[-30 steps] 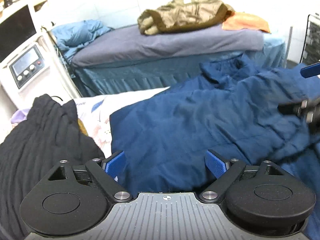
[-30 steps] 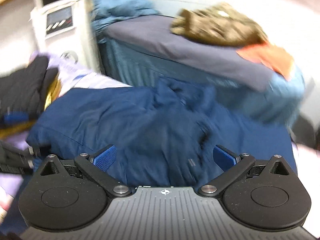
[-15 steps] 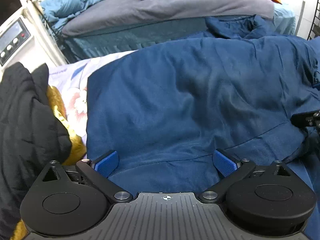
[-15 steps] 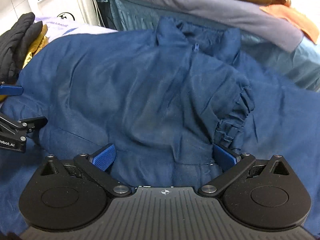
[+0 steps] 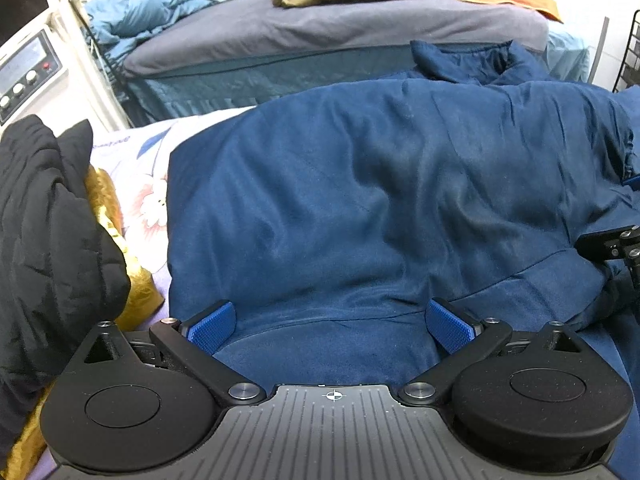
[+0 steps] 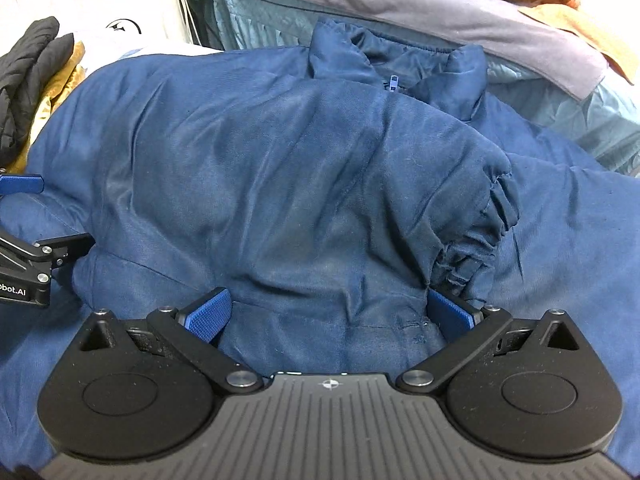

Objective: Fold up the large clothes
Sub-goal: 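Move both open grippers to the jacket hem, then grasp the jacket hem with both grippers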

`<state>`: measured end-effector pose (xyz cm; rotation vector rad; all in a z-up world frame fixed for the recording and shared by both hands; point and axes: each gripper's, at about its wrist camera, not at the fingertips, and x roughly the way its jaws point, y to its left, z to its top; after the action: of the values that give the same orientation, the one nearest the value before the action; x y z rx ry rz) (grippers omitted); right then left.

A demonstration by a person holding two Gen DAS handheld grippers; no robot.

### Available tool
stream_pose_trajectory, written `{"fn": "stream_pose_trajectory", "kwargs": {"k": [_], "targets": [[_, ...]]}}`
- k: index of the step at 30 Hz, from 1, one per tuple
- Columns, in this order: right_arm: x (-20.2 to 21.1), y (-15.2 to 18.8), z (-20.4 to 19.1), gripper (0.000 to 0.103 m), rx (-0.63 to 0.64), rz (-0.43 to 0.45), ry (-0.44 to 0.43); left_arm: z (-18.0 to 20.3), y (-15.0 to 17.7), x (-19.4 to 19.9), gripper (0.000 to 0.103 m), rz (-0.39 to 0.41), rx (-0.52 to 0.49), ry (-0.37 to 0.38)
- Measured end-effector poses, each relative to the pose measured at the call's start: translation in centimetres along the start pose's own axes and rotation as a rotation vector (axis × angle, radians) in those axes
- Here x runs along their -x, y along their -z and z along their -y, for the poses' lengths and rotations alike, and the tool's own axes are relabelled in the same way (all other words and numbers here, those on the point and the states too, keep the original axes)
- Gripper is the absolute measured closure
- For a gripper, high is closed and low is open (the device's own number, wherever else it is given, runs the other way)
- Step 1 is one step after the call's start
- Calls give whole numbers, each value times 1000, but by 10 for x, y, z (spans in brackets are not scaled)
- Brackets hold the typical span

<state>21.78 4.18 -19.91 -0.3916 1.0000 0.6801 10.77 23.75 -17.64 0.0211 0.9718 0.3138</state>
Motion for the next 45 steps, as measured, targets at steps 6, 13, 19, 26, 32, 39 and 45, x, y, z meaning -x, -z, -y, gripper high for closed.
{"fn": "stream_pose_trajectory", "kwargs": {"k": [6,13,19,26,32,39,45], "targets": [[34,1,-10,1,-35,41,45,-3,5,29,0,38,15,-10],[113,64,17,1,-203,144,29,-10,54,97,0,-7,57,102],[175,165,57,1,-391,104,159,-18,125,137,0,-150,173,159],[227,256,90,1,-595,38,251,-17,174,160,0,-252,219,179],[252,294,107,2,-646,31,217,-22,193,167,0,-319,256,274],[255,322,130,18,-720,5,30,-21,206,175,0,-343,243,335],[233,330,129,22,-717,-81,-71,-15,209,174,0,-354,245,351]]}}
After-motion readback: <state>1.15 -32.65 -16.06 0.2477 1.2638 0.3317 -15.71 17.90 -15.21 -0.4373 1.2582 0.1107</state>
